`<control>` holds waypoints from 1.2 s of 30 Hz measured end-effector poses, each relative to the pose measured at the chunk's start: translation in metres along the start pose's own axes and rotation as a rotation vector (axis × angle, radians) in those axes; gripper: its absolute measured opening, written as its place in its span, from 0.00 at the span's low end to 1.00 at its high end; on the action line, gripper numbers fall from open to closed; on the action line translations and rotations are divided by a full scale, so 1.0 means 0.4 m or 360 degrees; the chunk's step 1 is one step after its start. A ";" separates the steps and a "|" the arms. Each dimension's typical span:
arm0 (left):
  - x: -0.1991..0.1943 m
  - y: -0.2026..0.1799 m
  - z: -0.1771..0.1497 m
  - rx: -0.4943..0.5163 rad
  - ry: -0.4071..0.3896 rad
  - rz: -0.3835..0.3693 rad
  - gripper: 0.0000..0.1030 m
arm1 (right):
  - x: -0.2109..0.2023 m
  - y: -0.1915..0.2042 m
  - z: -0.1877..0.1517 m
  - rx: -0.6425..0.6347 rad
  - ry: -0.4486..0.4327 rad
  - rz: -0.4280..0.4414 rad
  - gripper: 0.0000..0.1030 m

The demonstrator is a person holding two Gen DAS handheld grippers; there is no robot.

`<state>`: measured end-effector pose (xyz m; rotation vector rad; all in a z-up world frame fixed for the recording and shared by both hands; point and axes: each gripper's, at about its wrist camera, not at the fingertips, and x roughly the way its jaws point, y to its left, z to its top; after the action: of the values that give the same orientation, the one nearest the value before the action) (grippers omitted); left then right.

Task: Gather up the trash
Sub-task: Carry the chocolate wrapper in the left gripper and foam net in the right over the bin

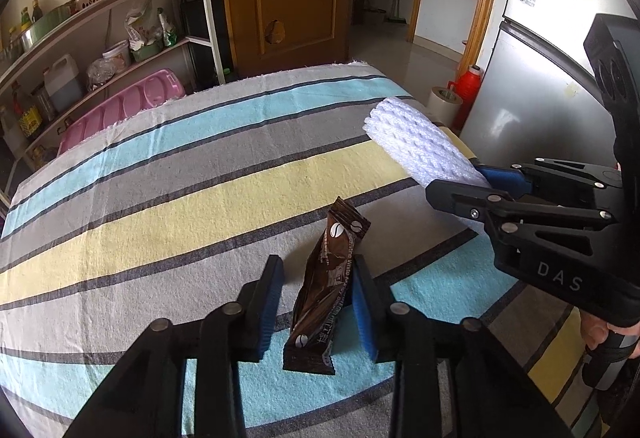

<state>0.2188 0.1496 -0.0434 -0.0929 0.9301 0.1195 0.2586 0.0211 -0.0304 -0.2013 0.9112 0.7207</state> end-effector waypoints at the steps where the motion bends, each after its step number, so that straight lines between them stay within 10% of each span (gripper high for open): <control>1: -0.002 0.000 -0.001 0.0000 0.0003 -0.0005 0.23 | -0.005 0.001 -0.003 0.0007 -0.0004 0.0000 0.28; 27: -0.149 -0.061 -0.043 0.0049 -0.0094 -0.0086 0.12 | -0.229 0.001 -0.120 0.0236 -0.0232 0.0001 0.28; 36: -0.092 -0.064 -0.068 0.0020 0.0010 -0.0121 0.40 | -0.223 -0.006 -0.133 0.0253 -0.0224 0.0009 0.28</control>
<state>0.1794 0.1183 -0.0293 -0.1167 0.9326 0.0430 0.1898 -0.0477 0.0060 -0.0071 0.8306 0.6555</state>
